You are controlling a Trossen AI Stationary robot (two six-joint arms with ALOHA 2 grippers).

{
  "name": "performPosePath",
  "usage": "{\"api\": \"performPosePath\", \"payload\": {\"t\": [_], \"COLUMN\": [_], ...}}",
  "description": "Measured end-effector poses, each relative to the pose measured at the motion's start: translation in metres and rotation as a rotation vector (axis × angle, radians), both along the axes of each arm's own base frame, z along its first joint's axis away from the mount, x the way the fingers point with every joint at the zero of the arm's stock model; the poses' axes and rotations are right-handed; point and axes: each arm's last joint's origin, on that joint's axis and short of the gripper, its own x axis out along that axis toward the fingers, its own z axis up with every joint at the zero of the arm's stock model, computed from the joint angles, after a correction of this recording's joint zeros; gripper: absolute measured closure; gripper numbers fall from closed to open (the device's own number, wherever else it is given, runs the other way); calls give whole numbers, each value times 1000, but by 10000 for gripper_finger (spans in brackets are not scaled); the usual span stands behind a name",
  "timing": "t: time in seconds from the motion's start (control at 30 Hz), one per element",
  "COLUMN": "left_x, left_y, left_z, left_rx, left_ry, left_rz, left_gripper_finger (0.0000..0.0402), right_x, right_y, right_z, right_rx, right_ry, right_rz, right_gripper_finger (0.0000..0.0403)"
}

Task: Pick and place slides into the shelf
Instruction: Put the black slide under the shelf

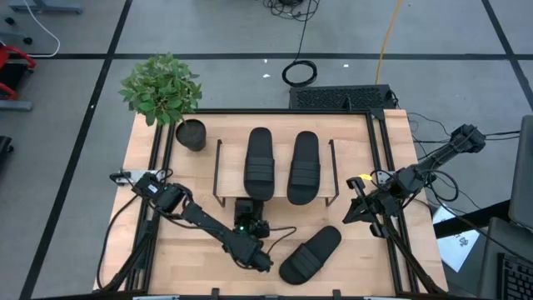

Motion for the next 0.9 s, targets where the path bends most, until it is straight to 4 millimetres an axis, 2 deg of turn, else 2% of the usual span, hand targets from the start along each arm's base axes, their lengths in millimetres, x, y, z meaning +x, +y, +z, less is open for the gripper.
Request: {"api": "performPosePath", "payload": {"t": [0.3,0.6,0.7,0.9], "left_x": [-11,-4,-4,-5], "left_y": [14,17,19,18], "left_z": [-21,-30,-30,-30], "left_rx": [45,-14,-37,-59], "left_ry": [100,41,64,86], "left_rz": [12,39,44,55], "left_gripper_finger": [396,387,356,249], "right_x": [0,0,0,0], "right_y": [0,0,0,0], "right_z": [0,0,0,0], "right_rx": [-12,-13,-13,-13], "right_ry": [-8,-8,-8,-8], "right_rz": [-2,-2,-2,-2], "right_gripper_finger": [403,403,403,403]}}
